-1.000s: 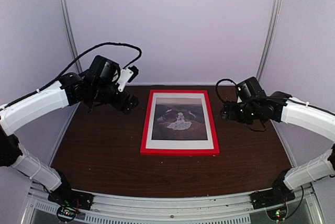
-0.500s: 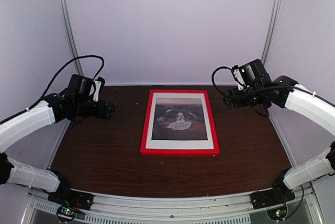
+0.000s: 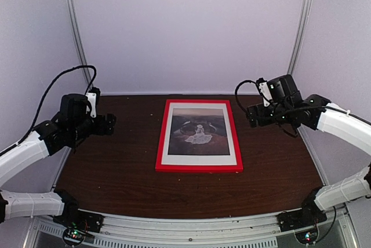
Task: Put the photo into the frame
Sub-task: Reset both arms
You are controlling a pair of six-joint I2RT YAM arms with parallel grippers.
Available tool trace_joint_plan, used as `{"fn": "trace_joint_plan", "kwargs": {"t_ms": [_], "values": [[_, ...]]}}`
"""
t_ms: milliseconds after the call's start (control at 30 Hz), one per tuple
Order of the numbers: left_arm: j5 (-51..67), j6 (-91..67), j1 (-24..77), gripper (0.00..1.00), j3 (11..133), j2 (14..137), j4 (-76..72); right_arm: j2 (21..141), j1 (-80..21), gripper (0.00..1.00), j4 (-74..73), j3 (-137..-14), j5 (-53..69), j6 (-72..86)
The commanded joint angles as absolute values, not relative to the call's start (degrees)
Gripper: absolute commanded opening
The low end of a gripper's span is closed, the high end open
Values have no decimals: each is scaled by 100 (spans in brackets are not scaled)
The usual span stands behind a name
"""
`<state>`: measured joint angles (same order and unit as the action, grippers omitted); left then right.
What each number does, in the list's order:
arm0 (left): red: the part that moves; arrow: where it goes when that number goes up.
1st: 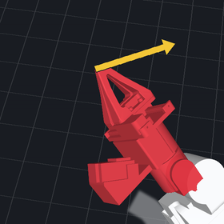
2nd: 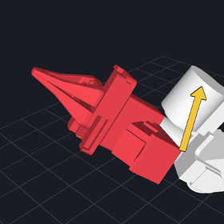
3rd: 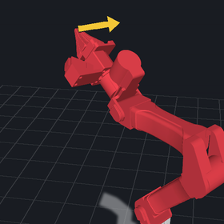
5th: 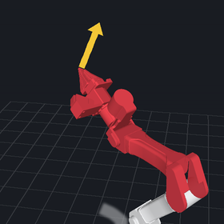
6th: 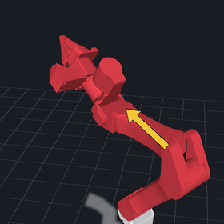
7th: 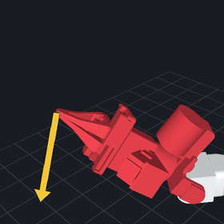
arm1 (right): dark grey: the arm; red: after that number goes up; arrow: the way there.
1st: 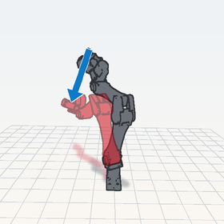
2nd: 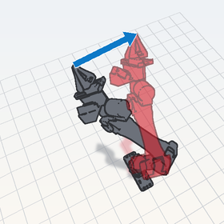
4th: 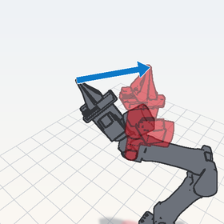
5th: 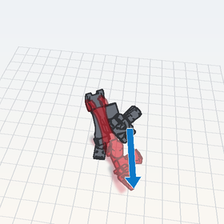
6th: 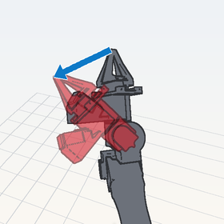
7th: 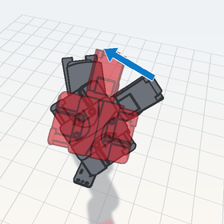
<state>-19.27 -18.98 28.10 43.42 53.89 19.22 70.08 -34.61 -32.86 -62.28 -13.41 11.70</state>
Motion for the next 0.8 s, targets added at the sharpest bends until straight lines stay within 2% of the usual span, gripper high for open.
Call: {"fn": "trace_joint_plan", "kwargs": {"t_ms": [0, 200, 467, 767], "values": [[-2240, -1846, 2776, 98, 4378, 5420, 1842, 6693, -3440, 100, -2835, -6030, -1292, 1125], [-2210, -1952, 2774, 98, 4384, 5702, 1868, 6480, -3441, 100, -2664, -5803, -1303, 1140], [-2048, -1959, 2777, 98, 4050, 5357, 1503, 6313, -3441, 100, -2524, -5449, -1387, 1186], [-1814, -1908, 2777, 98, 4185, 5540, 1655, 6313, -3429, 100, -2334, -5396, -1608, 1120]]}}
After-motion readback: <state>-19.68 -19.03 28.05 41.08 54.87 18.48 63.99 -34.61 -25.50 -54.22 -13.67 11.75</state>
